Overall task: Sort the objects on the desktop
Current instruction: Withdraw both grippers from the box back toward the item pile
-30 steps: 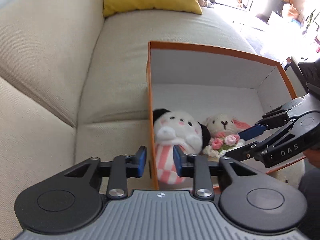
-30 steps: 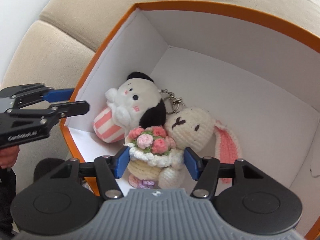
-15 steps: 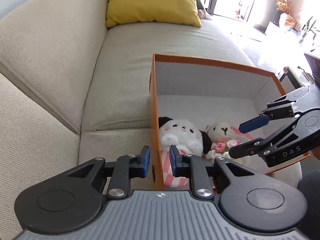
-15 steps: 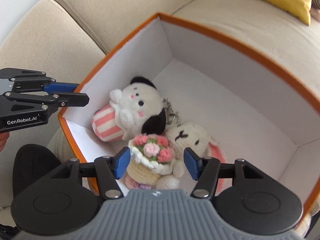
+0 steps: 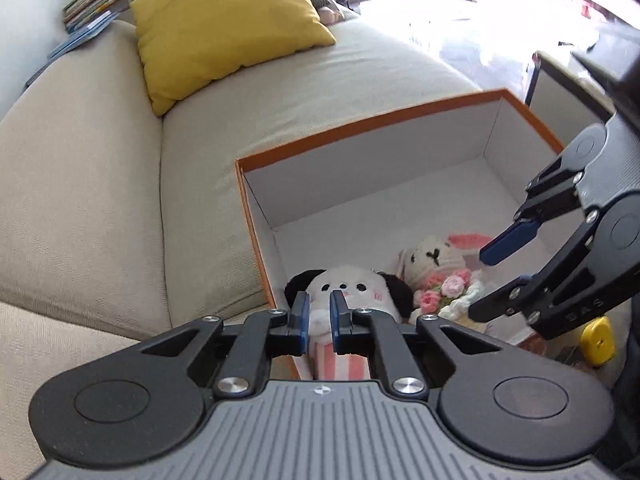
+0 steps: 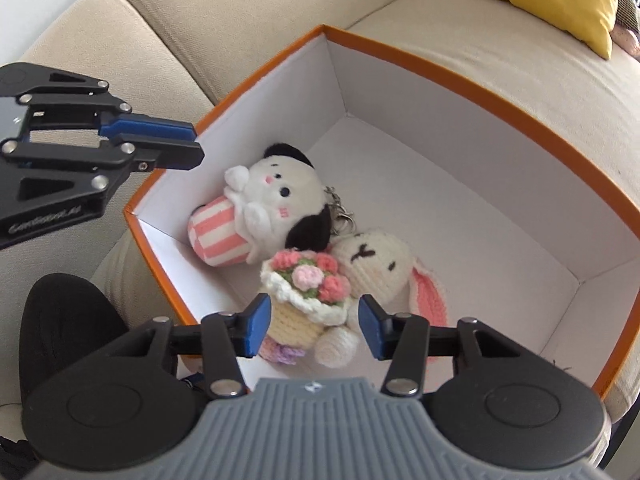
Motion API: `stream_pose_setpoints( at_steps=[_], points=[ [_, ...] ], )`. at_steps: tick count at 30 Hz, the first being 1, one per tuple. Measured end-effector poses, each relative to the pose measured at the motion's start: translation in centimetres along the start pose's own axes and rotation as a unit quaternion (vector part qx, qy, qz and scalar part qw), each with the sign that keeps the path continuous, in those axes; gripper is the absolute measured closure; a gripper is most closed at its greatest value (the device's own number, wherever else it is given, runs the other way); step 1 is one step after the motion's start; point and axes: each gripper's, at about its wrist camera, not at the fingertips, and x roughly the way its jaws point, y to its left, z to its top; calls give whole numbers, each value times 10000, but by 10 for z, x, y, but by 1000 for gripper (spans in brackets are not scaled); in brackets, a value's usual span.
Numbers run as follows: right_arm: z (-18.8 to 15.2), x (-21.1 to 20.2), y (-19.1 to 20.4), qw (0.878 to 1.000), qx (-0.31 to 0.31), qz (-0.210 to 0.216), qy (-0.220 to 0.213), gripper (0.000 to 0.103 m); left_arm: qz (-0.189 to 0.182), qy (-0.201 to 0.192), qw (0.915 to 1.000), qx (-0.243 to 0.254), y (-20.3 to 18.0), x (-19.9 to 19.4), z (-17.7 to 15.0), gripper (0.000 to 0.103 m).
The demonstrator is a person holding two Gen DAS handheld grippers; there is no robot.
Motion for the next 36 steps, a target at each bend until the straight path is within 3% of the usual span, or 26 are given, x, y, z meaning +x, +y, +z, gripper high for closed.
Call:
stream_pose_setpoints(
  at_steps=[3, 7, 12, 17, 20, 22, 26, 29, 33, 36],
  points=[
    [-4, 2, -10, 9994, 274, 187, -26, 51, 55, 298, 9982, 521, -12, 17, 4, 91],
    [-7, 7, -20, 9973, 602, 424, -21, 50, 210, 774, 9890, 1245, -25, 36, 6, 91],
    [-5, 10, -22, 9961, 720, 512, -75, 43, 147, 1268, 9726, 1941, -30, 55, 11, 91],
    [-8, 10, -21, 9964, 681, 495, -89, 42, -8, 1543, 9511, 2676, -33, 63, 19, 90],
    [-10, 9, -23, 9958, 704, 568, -109, 42, -160, 1815, 9371, 2978, -36, 70, 20, 90],
    [-11, 9, -27, 9954, 728, 610, -140, 42, -176, 1920, 9338, 3014, -36, 75, 20, 90],
    [-12, 7, -30, 9948, 752, 672, -172, 43, -170, 1864, 9381, 2915, -36, 73, 15, 94],
    [-11, 2, -32, 9948, 735, 660, -244, 43, -186, 1656, 9484, 2699, -34, 65, 7, 97],
    [-5, 6, -32, 9963, 664, 531, -147, 43, -522, 1376, 9617, 2314, -32, 45, 0, 100],
    [-5, 13, -30, 9971, 483, 589, 0, 50, -699, 1134, 9691, 2077, -35, 31, -3, 103]
  ],
)
